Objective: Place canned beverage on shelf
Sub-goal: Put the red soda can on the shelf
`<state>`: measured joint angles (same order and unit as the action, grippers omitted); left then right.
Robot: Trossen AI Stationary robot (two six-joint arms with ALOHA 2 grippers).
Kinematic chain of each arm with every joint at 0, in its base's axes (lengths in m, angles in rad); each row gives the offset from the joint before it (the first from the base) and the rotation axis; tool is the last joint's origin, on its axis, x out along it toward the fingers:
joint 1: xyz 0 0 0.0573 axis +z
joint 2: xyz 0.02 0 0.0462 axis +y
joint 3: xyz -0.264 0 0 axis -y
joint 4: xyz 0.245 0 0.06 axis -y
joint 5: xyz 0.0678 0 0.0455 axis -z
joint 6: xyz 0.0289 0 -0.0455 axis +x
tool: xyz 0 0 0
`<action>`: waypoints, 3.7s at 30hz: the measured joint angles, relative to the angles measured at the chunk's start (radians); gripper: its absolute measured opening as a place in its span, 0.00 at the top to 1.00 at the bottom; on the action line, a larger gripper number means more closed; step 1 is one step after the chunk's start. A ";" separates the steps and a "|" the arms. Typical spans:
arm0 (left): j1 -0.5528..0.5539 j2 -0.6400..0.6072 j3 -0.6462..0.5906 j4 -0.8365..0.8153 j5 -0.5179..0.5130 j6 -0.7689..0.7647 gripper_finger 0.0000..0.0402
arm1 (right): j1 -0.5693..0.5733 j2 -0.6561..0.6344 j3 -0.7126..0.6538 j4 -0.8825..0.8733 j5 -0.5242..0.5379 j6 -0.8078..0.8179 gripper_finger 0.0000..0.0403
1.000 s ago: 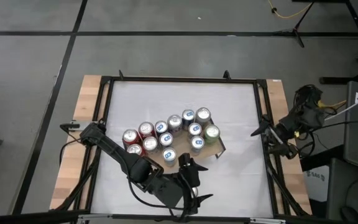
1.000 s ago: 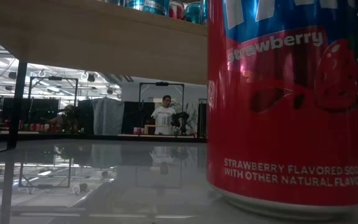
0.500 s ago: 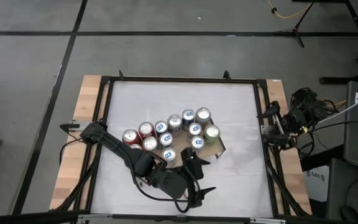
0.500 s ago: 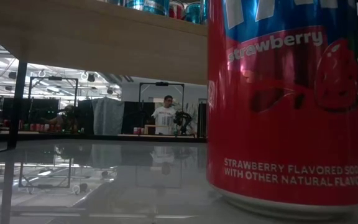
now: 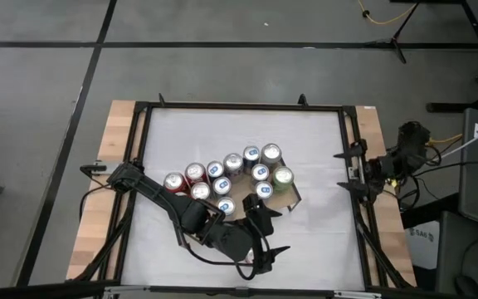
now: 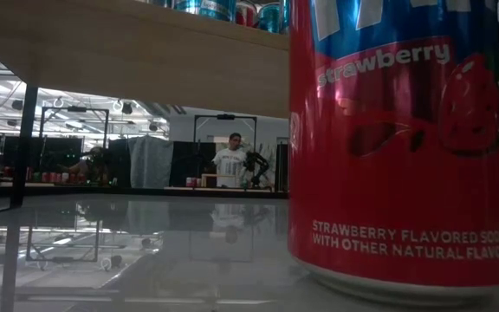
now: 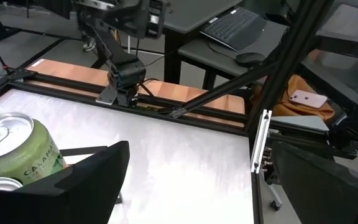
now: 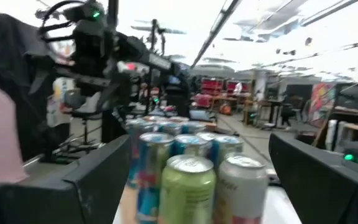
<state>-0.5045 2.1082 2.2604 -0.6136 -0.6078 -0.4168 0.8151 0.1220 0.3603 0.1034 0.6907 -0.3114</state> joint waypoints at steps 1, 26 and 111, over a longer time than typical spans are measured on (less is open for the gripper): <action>0.001 0.000 0.000 0.000 0.000 0.000 0.04 | -0.033 -0.003 0.000 0.001 -0.022 0.000 0.09; -0.002 0.000 0.000 -0.006 0.000 -0.003 0.04 | -0.545 -0.119 0.006 -0.488 -0.472 0.302 0.09; -0.071 0.075 0.000 -0.231 0.098 -0.124 0.04 | -0.946 -0.115 -0.289 -0.273 -0.734 0.358 0.09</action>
<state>-0.5760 2.1835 2.2601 -0.8446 -0.5096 -0.5411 -0.1314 0.0067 0.0715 -0.1692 -0.0433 0.0470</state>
